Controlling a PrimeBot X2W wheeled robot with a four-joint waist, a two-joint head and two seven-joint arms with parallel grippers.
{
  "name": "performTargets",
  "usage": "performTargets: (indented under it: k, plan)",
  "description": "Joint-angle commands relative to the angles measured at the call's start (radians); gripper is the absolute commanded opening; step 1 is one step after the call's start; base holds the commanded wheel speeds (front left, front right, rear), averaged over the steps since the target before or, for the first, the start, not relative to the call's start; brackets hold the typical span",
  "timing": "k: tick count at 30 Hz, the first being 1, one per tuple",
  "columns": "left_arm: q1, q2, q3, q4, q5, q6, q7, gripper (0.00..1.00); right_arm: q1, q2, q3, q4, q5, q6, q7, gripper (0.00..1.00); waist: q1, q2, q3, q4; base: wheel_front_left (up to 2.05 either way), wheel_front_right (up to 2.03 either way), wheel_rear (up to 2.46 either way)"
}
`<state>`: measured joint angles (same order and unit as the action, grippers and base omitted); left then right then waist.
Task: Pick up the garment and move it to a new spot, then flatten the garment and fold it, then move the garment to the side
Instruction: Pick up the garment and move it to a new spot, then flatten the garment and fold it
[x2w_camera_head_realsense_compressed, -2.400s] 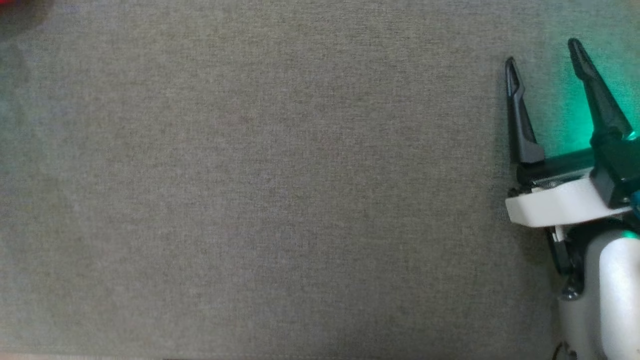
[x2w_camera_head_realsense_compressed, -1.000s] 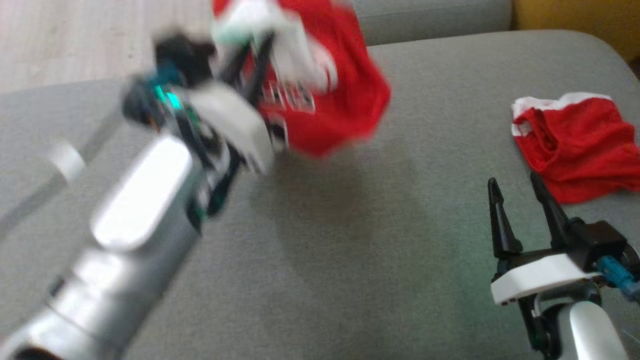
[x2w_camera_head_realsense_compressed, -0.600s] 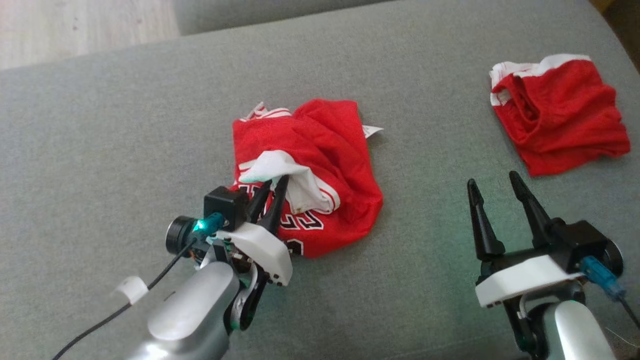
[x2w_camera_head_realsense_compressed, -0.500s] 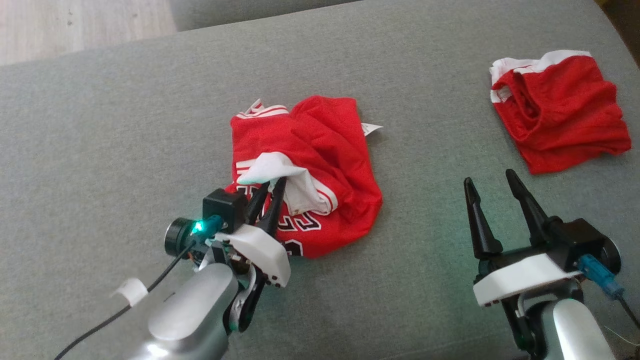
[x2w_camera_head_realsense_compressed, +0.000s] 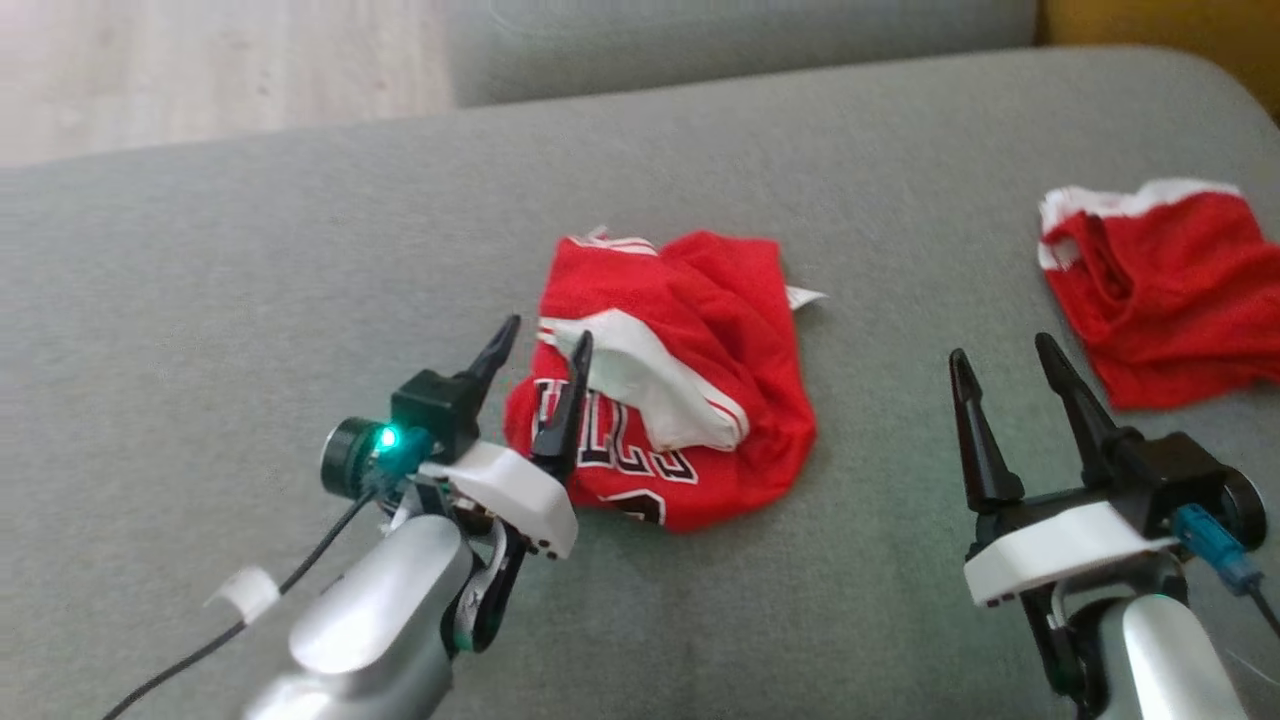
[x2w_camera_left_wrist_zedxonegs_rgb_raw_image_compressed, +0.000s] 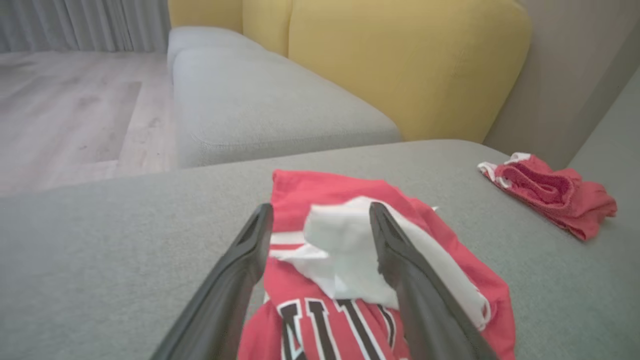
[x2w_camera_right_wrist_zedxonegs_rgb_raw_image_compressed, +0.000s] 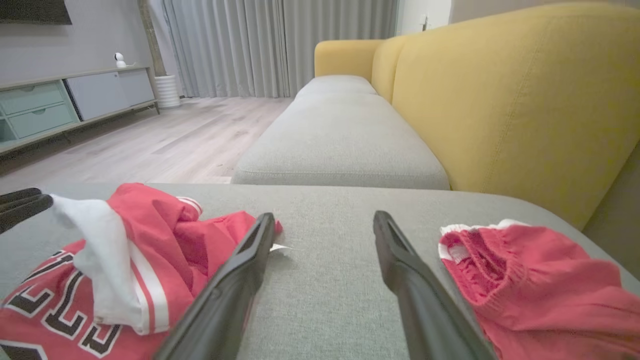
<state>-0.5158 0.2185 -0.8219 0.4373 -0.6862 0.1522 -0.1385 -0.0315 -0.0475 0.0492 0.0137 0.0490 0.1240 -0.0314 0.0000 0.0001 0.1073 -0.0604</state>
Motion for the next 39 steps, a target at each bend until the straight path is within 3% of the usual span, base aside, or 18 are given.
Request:
performTargets:
  k: [1, 12, 22, 39]
  plan:
    - [-0.021, 0.030, 0.046, -0.035, -0.001, 0.009, -0.015, 1.00, -0.030, -0.003, 0.016, -0.032, -0.009, 0.007, 0.003, 1.00, 0.0000, -0.0001, -0.034, 0.033, 0.00, 0.00, 0.00]
    - [0.170, 0.116, 0.090, -0.179, -0.033, 0.112, -0.050, 1.00, 0.067, -0.003, 0.002, -0.040, -0.012, 0.007, 0.022, 1.00, 0.0000, -0.0001, -0.124, 0.129, 0.00, 0.00, 0.00]
    - [0.387, 0.169, 0.169, -0.292, -0.061, 0.215, -0.106, 1.00, 0.144, -0.003, -0.009, -0.037, 0.027, 0.007, 0.007, 1.00, 0.0000, -0.0001, -0.156, 0.162, 0.00, 0.00, 0.00]
    - [0.469, 0.213, 0.177, -0.332, -0.059, 0.193, -0.116, 1.00, 0.169, -0.003, 0.001, 0.035, 0.059, 0.007, -0.036, 1.00, 0.0000, -0.0001, -0.172, 0.165, 0.00, 0.00, 0.00]
